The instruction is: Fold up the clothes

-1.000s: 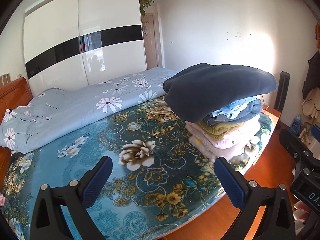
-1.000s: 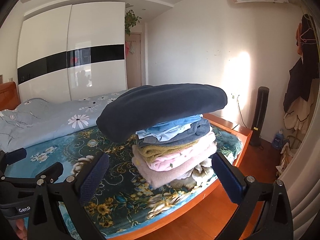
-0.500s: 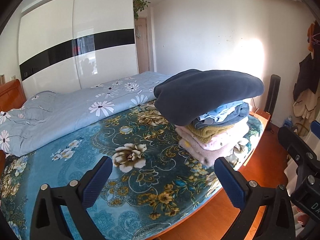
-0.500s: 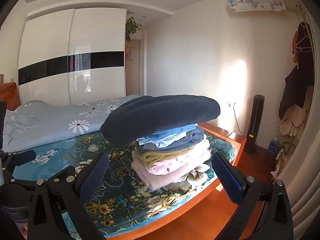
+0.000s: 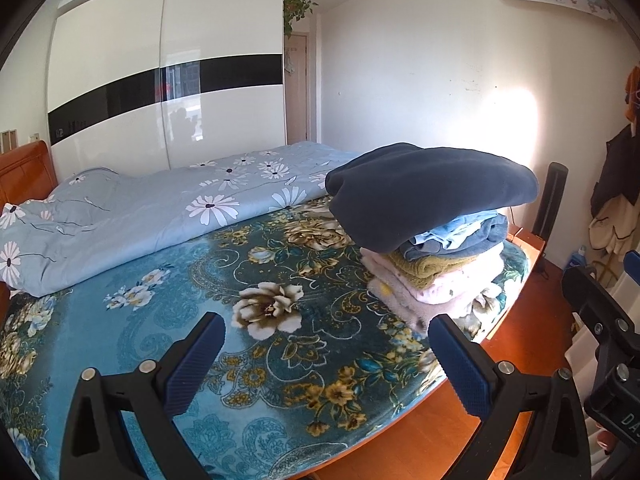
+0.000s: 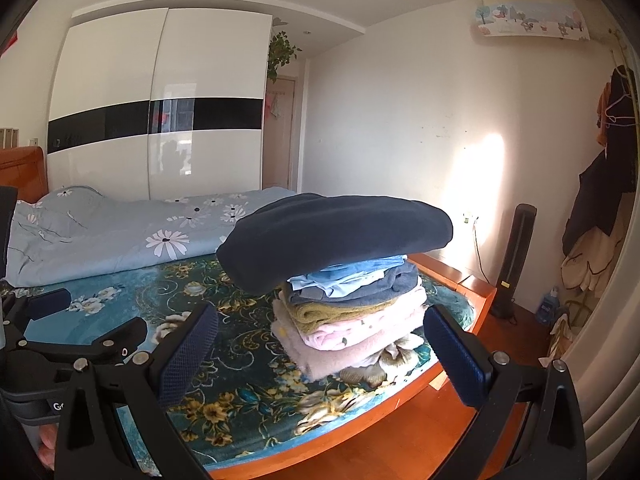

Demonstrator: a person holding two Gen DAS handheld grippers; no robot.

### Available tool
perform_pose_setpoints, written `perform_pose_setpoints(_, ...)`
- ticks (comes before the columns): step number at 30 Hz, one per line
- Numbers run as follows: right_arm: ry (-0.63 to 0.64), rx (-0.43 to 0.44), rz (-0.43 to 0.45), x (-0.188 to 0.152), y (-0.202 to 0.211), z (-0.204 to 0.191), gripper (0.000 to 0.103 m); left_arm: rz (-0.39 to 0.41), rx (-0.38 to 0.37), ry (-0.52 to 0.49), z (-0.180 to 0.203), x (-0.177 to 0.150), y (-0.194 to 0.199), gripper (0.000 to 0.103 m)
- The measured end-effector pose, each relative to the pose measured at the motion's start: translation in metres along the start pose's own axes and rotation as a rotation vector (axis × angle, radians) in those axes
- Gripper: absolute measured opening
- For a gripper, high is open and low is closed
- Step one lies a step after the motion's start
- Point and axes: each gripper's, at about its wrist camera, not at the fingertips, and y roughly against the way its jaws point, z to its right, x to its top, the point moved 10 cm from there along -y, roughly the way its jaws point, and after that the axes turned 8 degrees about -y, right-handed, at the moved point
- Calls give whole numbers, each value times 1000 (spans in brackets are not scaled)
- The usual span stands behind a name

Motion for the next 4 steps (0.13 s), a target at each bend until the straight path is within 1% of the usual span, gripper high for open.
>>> perform_pose_setpoints(4, 2, -7, -6, -2, -1, 0, 103, 2, 0, -5, 1, -1, 0, 103)
